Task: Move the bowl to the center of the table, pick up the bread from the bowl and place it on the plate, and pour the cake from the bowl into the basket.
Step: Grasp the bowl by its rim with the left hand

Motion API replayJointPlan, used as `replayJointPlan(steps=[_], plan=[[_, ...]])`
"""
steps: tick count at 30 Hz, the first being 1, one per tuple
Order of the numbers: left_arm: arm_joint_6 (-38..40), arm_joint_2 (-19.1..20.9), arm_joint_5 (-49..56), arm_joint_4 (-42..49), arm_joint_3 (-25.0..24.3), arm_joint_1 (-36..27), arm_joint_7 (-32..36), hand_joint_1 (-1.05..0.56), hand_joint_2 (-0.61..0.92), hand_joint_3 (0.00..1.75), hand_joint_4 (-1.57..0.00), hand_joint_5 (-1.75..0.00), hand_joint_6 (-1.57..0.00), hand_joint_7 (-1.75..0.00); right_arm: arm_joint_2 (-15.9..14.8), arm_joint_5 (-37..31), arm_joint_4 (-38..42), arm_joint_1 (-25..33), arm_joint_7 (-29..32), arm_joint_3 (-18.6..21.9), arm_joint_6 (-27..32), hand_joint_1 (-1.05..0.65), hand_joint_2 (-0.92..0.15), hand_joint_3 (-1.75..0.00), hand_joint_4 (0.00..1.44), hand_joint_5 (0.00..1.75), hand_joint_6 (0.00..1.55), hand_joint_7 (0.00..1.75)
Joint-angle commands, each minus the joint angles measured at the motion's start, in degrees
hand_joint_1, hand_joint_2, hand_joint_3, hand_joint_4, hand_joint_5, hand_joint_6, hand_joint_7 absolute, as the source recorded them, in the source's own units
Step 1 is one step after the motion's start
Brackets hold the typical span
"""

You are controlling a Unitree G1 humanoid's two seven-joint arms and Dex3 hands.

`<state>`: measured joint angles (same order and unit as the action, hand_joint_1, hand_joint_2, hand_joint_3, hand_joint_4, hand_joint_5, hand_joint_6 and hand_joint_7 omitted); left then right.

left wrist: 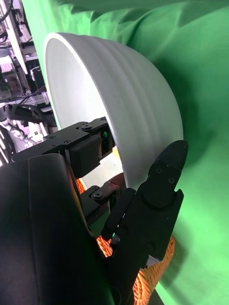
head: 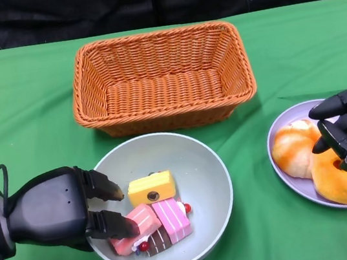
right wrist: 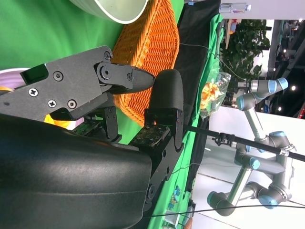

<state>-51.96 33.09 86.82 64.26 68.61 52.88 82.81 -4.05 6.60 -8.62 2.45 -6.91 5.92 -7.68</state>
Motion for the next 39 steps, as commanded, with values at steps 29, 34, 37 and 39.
replayJointPlan(steps=[29, 34, 37, 39], plan=[[-1.87, -7.62, -7.65, 7.16, 1.44, -1.88, 3.54, -0.28, 0.78, 0.0, -0.94, -1.1, -1.35, -0.02, 0.04, -1.48, -1.54, 1.11, 1.15, -0.62, -0.32, -0.12, -0.76, -0.57, 0.7, 1.41, 0.74, 1.07], [-2.31, -7.43, -8.78, 6.94, 0.49, -2.07, 4.09, -0.28, 0.74, 0.0, -0.92, -1.15, -1.37, -0.03, -0.02, -1.22, -0.77, 0.84, 0.99, -0.72, -1.05, -0.12, -0.78, -0.55, 0.7, 1.41, 0.74, 1.06], [-2.76, -7.31, -9.36, 6.81, -0.11, -2.15, 4.37, -0.27, 0.72, 0.0, -0.95, -1.08, -1.38, -0.03, -0.1, -1.18, 0.12, 0.58, 0.66, -0.73, -2.15, -0.12, -0.78, -0.55, 0.7, 1.42, 0.74, 1.06], [-2.61, -7.27, -9.65, 6.88, -0.51, -2.28, 4.38, -0.28, 0.71, 0.0, -0.95, -1.06, -1.38, -0.03, -0.04, -1.01, 0.52, 0.42, 0.53, -0.78, -2.47, -0.12, -0.78, -0.55, 0.69, 1.43, 0.74, 1.06]])
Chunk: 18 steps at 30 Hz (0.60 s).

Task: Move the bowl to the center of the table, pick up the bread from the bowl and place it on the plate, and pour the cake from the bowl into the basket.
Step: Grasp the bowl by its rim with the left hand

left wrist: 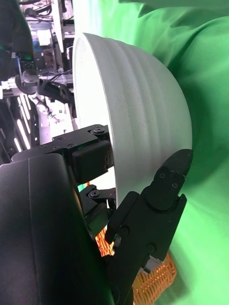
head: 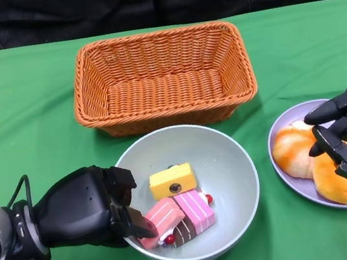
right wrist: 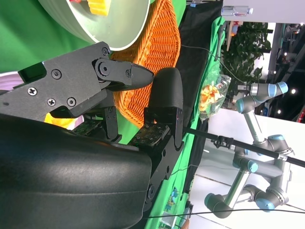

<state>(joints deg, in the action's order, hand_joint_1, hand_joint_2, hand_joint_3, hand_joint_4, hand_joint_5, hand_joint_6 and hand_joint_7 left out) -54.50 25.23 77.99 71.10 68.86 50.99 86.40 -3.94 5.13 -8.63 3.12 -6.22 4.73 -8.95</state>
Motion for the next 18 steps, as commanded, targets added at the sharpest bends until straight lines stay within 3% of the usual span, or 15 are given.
replayJointPlan(steps=[1, 18], plan=[[0.09, 0.58, -0.91, 0.08, -0.91, -0.46, 0.81, -0.28, 0.71, 0.0, -0.95, -1.05, -1.38, -0.02, -0.13, 0.47, 0.65, -0.29, -0.15, 0.38, -1.27, -0.12, -0.77, -0.55, 0.69, 1.43, 0.74, 1.06], [-0.6, 0.51, -1.45, 0.36, -2.3, -0.92, -0.29, -0.27, 0.7, 0.0, -0.99, -0.97, -1.38, -0.01, -0.41, 0.56, 0.96, -0.16, -0.32, 0.4, -1.84, -0.13, -0.76, -0.58, 0.69, 1.44, 0.72, 1.09]])
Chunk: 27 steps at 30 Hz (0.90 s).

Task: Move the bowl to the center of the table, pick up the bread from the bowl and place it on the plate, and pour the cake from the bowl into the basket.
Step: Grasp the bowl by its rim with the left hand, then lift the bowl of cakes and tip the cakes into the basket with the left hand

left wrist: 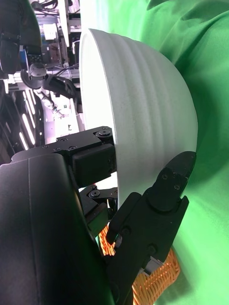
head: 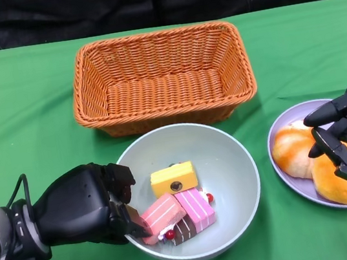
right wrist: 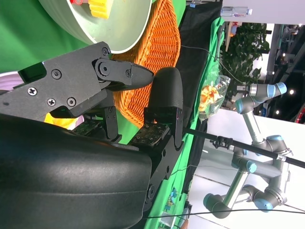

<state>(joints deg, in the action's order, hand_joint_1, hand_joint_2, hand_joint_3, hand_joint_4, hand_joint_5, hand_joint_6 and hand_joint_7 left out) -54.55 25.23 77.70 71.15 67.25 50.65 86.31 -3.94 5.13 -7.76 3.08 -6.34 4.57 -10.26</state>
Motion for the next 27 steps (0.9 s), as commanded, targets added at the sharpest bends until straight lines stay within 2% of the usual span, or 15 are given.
replayJointPlan(steps=[1, 23, 27], plan=[[-0.77, 0.54, -1.31, 0.32, -0.9, -0.63, -0.22, -0.27, 0.7, 0.0, -0.99, -0.97, -1.38, -0.01, -0.38, 0.66, 0.06, -0.09, -0.26, 0.57, -0.46, -0.13, -0.76, -0.58, 0.69, 1.44, 0.72, 1.09], [-1.45, 0.77, -1.36, 0.41, -2.28, -0.98, -0.19, -0.21, 0.72, 0.0, -0.96, -1.02, -1.38, -0.01, -0.2, -0.28, 0.49, -0.36, 0.02, 0.26, -1.47, -0.15, -0.78, -0.54, 0.69, 1.45, 0.72, 1.11], [-1.12, 0.82, -1.09, 0.26, -2.19, -0.97, 0.63, -0.22, 0.72, 0.0, -0.88, -1.23, -1.38, -0.01, -0.11, -0.6, 0.51, -0.39, 0.22, 0.26, -1.48, -0.15, -0.78, -0.54, 0.69, 1.45, 0.72, 1.12]])
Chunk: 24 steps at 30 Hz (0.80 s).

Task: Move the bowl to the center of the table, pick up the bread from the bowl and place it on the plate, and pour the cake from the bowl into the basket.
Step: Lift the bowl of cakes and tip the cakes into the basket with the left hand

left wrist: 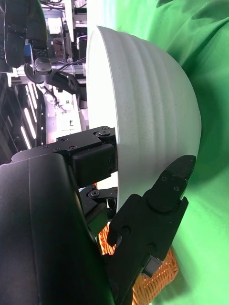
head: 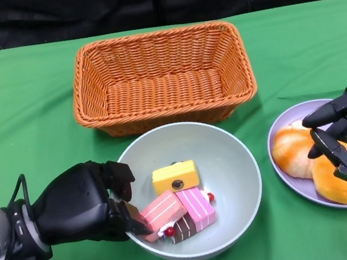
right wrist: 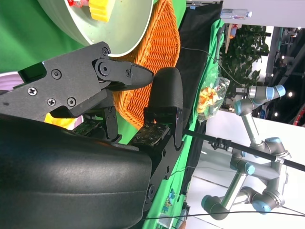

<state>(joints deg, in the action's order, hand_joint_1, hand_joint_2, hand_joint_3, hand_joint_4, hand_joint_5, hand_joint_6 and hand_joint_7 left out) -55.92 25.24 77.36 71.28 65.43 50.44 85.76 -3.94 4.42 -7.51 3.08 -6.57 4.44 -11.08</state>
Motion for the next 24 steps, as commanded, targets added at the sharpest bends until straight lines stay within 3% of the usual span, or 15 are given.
replayJointPlan(steps=[1, 8, 17, 24], plan=[[0.18, 0.83, -0.79, 0.11, -0.4, -0.76, 1.25, -0.22, 0.72, 0.0, -0.87, -1.25, -1.38, -0.01, -0.11, 0.12, 0.36, -0.41, 0.41, 0.43, -0.74, -0.14, -0.77, -0.55, 0.69, 1.45, 0.72, 1.12], [0.58, 0.99, -1.06, -0.01, -0.96, -0.88, 2.49, -0.23, 0.72, 0.0, -0.86, -1.28, -1.38, -0.01, 0.04, -0.13, 0.61, -0.51, 0.74, 0.51, -0.84, -0.15, -0.76, -0.56, 0.7, 1.44, 0.72, 1.11], [0.82, 1.3, -1.21, -0.45, -2.04, -1.01, 5.55, -0.21, 0.76, 0.0, -0.99, -1.01, -1.39, -0.01, 0.21, -0.36, -0.05, -0.4, 1.44, 0.37, -0.04, -0.12, -0.77, -0.56, 0.7, 1.43, 0.73, 1.1], [0.42, 1.77, -1.73, -1.52, -3.5, -1.3, 6.74, -0.14, 0.81, 0.02, -1.03, -1.03, -1.42, -0.02, 0.31, -0.61, 0.04, -0.47, 1.9, 0.38, 0.23, -0.13, -0.79, -0.55, 0.7, 1.43, 0.71, 1.12]])
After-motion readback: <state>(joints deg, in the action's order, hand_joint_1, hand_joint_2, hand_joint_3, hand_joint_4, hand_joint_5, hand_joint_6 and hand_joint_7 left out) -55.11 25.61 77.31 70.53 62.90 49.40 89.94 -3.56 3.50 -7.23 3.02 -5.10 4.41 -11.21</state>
